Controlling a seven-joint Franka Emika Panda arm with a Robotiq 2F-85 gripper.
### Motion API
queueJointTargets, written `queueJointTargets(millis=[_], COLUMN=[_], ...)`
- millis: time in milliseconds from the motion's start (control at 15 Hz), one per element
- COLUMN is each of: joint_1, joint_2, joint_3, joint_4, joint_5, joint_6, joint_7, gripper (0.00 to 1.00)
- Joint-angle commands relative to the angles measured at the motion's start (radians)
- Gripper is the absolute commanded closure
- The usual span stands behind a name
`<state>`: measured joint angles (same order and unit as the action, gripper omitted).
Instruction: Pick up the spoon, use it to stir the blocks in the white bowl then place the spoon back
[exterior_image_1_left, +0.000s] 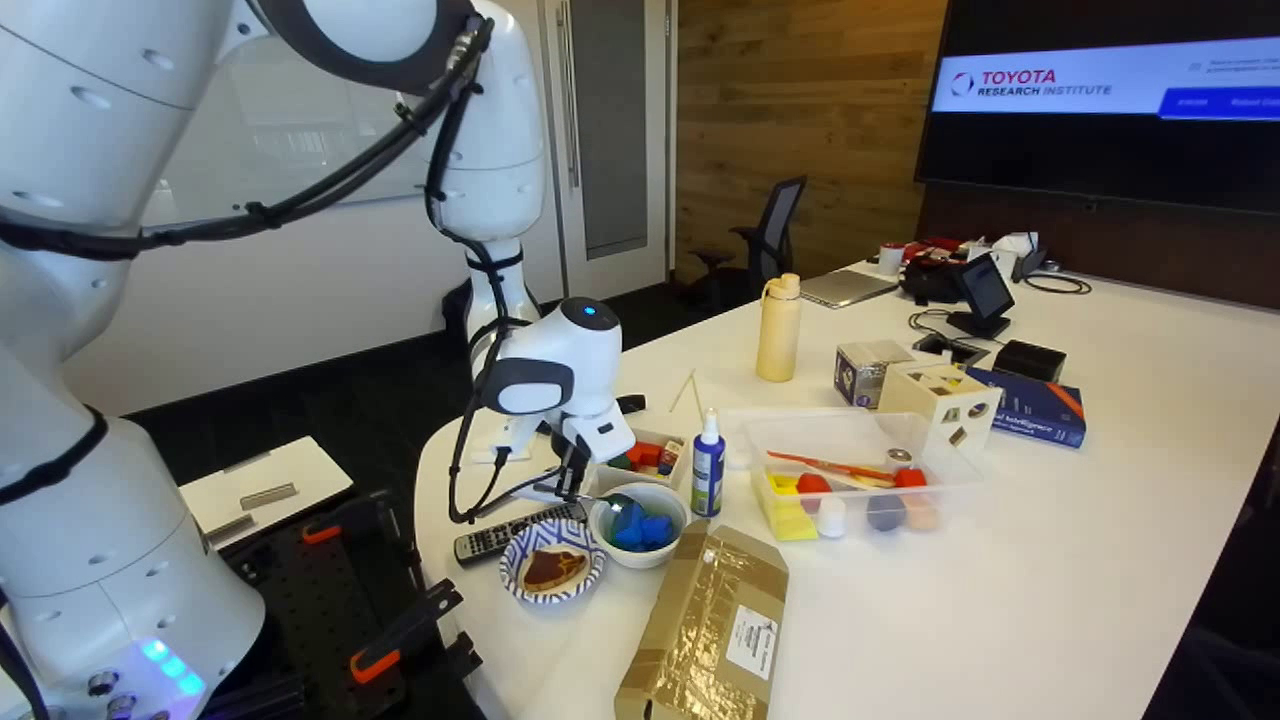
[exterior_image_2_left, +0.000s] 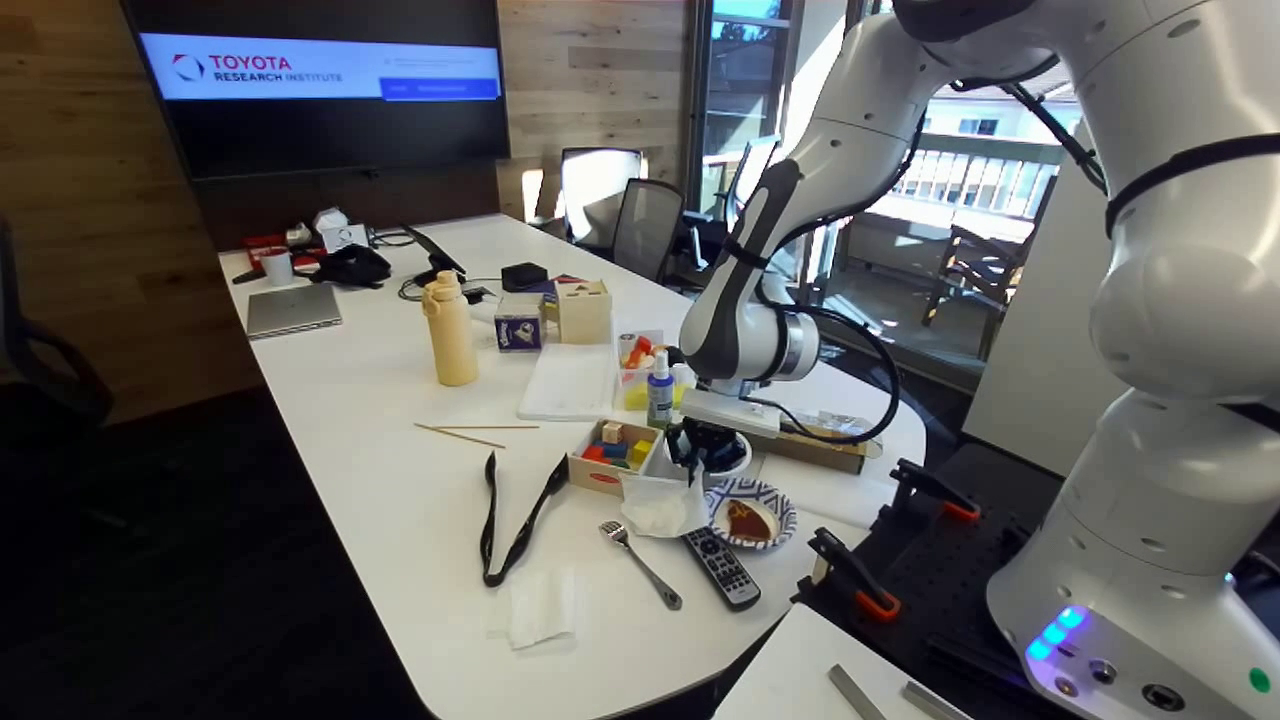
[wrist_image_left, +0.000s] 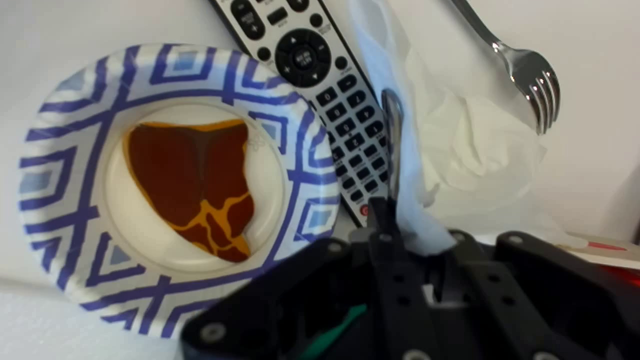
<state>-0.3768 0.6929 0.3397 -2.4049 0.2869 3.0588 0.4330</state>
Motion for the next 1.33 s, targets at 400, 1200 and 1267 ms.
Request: queueJointTargets(millis=[400, 1200, 1267], joint_1=[0.597, 0.277, 0.217], joint_2=[-0.196, -0.101, -0.077], joint_3=[-0.521, -0.136, -0.079], joint_4=[-0.058, -0.041, -0.036], joint_5=[-0.071, 0.135, 0.142], joint_6=[-0.182, 0.153, 0.190], joint_7=[0.233, 0.052, 0.031], gripper=[0.98, 0.98, 0.98])
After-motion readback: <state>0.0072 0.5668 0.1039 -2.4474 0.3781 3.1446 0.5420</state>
